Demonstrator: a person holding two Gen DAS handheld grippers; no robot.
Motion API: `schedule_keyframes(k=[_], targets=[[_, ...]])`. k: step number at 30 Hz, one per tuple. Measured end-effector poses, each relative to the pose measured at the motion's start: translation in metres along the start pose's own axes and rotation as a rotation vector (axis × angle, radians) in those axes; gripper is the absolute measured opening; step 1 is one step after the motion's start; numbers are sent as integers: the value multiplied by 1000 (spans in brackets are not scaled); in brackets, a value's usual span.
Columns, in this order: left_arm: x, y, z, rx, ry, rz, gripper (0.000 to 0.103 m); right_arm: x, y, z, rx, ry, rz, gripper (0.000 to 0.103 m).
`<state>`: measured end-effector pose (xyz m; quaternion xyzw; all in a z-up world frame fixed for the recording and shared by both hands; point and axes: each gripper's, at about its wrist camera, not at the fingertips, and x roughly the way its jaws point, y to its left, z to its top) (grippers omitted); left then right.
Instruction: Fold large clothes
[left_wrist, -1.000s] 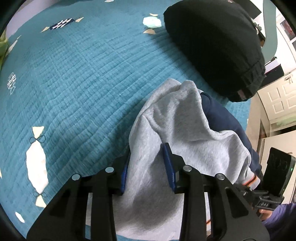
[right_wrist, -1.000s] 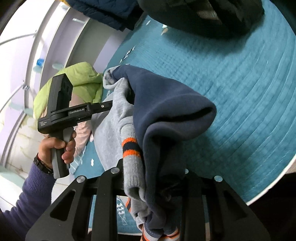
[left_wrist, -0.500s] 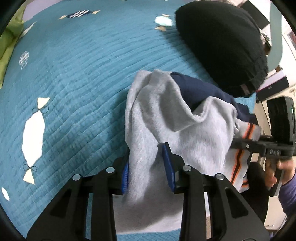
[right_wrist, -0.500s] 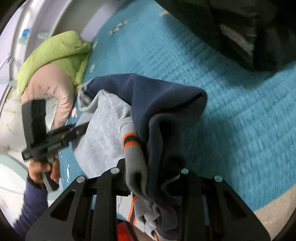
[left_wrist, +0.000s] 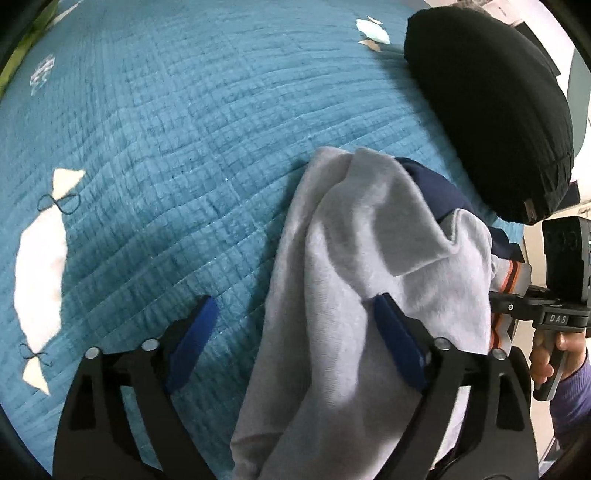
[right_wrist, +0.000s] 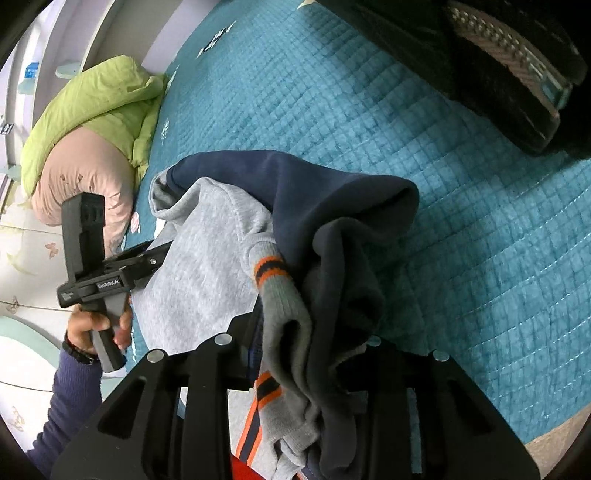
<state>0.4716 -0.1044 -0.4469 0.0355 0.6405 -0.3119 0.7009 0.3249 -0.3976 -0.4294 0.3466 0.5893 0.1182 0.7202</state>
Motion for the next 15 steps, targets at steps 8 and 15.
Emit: schedule_keyframes(k=[8, 15], targets=[[-5, 17, -7, -37, 0, -43, 90, -2, 1, -3, -10, -6, 0, 31], [-11, 10, -8, -6, -19, -121, 48, -1, 4, -5, -20, -19, 1, 31]])
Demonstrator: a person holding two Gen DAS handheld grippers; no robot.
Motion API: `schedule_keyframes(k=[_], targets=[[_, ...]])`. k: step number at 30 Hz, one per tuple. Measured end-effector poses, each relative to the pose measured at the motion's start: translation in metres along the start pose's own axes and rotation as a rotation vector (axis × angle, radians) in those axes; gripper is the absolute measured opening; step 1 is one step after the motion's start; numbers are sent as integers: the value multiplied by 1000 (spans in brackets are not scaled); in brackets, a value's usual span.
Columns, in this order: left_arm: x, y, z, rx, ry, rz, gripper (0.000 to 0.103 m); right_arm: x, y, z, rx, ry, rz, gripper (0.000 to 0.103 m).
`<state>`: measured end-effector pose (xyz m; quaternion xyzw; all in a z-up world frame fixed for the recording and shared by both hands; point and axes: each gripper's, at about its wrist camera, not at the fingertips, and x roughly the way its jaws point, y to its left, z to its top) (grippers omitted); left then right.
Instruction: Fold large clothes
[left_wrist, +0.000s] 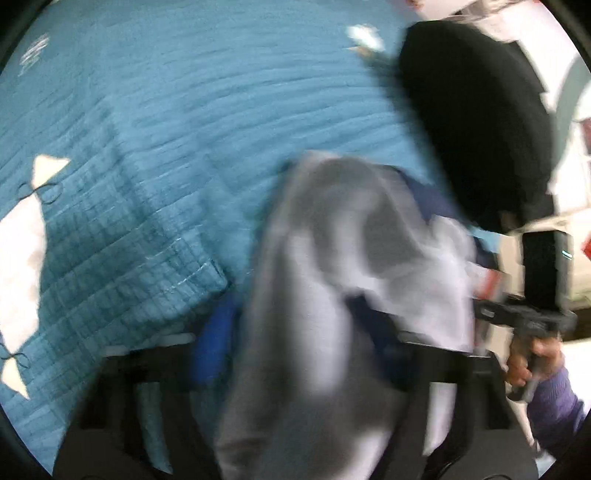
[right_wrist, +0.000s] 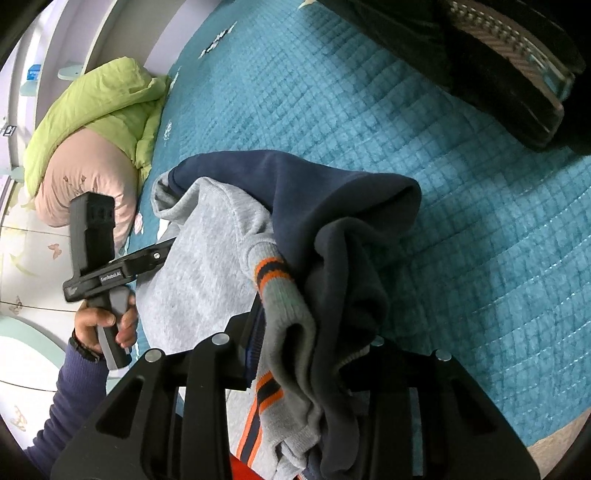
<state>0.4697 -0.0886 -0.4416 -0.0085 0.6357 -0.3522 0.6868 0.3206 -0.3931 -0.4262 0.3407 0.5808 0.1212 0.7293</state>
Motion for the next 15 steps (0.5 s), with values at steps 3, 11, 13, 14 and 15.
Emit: schedule_keyframes(k=[3, 11, 13, 14, 15], targets=[[-8, -12, -7, 45, -44, 73, 41, -5, 6, -7, -26, -41, -9, 27], [-42, -35, -20, 69, -97, 115, 28, -46, 39, -35, -87, -157, 64, 25], [-49, -40, -24, 66, -107, 120, 28, -53, 43, -42, -98, -165, 63, 25], [-50, -43, -26, 63, -108, 122, 28, -55, 43, -45, -102, -164, 64, 25], [-50, -44, -28, 60, -108, 121, 28, -56, 43, -48, -103, -161, 69, 24]])
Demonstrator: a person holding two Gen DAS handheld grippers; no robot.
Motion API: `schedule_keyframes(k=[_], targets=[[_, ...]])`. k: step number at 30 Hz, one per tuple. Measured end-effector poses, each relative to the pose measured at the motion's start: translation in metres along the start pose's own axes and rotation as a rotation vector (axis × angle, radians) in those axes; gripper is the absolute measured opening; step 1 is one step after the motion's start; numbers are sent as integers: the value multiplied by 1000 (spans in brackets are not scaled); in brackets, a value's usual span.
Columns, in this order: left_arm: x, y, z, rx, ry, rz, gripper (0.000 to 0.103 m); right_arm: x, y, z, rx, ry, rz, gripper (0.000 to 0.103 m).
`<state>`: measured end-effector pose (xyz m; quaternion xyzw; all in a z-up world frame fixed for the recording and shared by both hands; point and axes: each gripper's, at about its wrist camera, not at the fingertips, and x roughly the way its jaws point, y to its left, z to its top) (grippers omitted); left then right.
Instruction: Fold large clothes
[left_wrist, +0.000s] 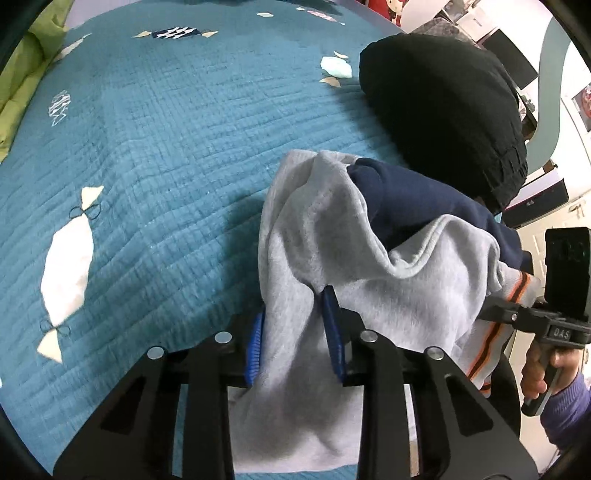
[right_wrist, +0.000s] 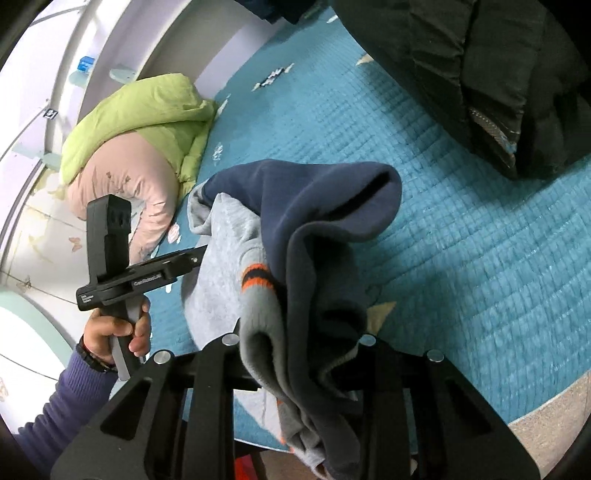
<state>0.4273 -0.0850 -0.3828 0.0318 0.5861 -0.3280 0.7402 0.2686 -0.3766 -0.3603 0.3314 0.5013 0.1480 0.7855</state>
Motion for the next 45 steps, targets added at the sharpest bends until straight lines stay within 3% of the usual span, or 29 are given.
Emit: schedule_keyframes(k=[9, 15, 20, 27, 32, 36, 40, 43, 45], targets=[[-24, -32, 3, -12, -72, -61, 27, -49, 3, 2, 16, -91, 67, 25], [-68, -65, 37, 5, -177, -104, 27, -101, 21, 22, -2, -195, 130, 24], [-107, -106, 98, 51, -253, -128, 27, -144, 29, 49, 32, -290, 208, 24], [-139, -208, 225, 207, -277, -96, 27, -213, 4, 106, 142, -479, 334, 24], [-110, -292, 311, 337, -223, -26, 27, -238, -42, 137, 268, -595, 405, 25], [-54, -348, 350, 442, -172, 65, 27, -231, -107, 150, 433, -644, 427, 25], [13, -378, 364, 513, -120, 140, 27, -212, -161, 149, 528, -645, 335, 26], [53, -383, 368, 541, -132, 194, 28, -201, -190, 151, 533, -605, 215, 37], [69, -377, 372, 509, -151, 198, 38, -194, -199, 156, 502, -596, 125, 49]])
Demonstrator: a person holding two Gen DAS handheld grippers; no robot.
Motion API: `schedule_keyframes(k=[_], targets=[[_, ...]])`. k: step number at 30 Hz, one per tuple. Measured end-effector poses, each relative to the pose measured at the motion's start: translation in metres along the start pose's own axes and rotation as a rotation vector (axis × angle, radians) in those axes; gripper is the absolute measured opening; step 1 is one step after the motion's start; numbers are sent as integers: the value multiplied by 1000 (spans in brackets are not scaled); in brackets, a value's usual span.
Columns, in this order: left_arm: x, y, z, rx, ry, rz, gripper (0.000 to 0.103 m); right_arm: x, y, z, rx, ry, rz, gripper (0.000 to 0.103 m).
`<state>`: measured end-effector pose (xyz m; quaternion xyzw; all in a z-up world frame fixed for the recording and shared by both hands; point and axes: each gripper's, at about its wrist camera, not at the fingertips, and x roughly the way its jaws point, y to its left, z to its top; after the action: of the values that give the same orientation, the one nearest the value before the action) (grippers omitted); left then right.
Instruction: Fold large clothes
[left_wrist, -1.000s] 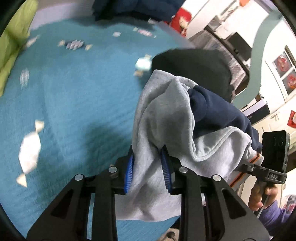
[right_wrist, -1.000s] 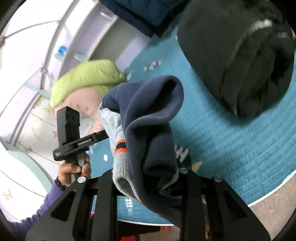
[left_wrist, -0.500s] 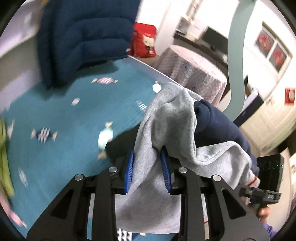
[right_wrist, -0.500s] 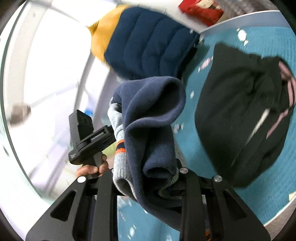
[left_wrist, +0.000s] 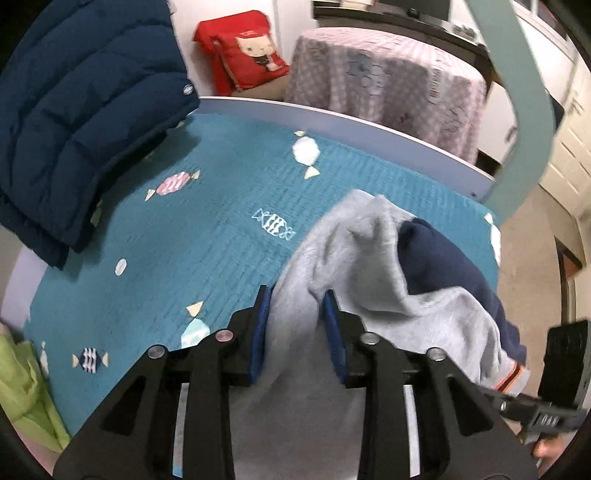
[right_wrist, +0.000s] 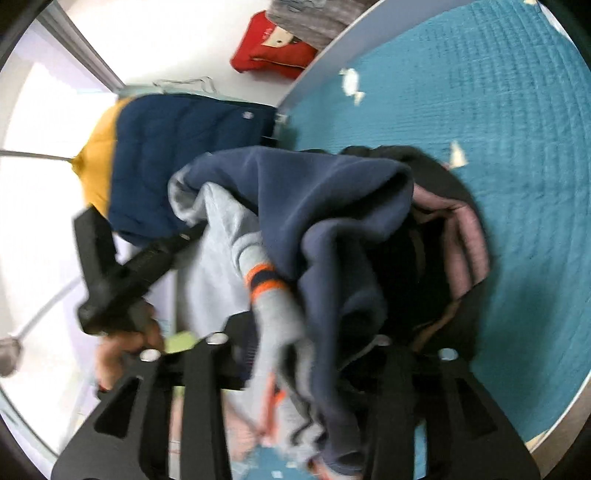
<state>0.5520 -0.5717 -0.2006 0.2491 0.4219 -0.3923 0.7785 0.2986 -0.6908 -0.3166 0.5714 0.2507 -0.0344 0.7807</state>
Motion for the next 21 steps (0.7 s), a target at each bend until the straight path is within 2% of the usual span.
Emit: schedule_keyframes(k=[1, 2, 6, 10, 12, 14, 18, 19, 20, 21], targets=[[6, 2, -2, -15, -8, 10, 44, 2, -1, 1, -34, -4, -23, 51], [13, 7, -5, -35, -22, 43, 61, 3, 0, 1, -53, -8, -32, 53], [15, 29, -12, -128, -48, -4, 71, 5, 11, 1, -148, -19, -91, 64], [-8, 48, -14, -198, -92, -51, 71, -27, 9, -11, -202, -62, -133, 65], [-23, 56, -15, -200, -121, -7, 74, -41, 14, -14, -256, -70, -158, 64], [-40, 60, -17, -214, -153, -20, 74, -48, 23, -17, -303, -88, -168, 62], [-70, 64, -25, -213, -205, 52, 76, -61, 64, -41, -489, -155, -218, 62], [-78, 64, -28, -213, -231, 51, 76, -59, 74, -46, -530, -149, -210, 62], [-92, 67, -34, -216, -270, 18, 76, -54, 79, -48, -554, -143, -206, 61], [-98, 68, -38, -222, -285, -7, 76, -48, 91, -50, -609, -142, -214, 56]])
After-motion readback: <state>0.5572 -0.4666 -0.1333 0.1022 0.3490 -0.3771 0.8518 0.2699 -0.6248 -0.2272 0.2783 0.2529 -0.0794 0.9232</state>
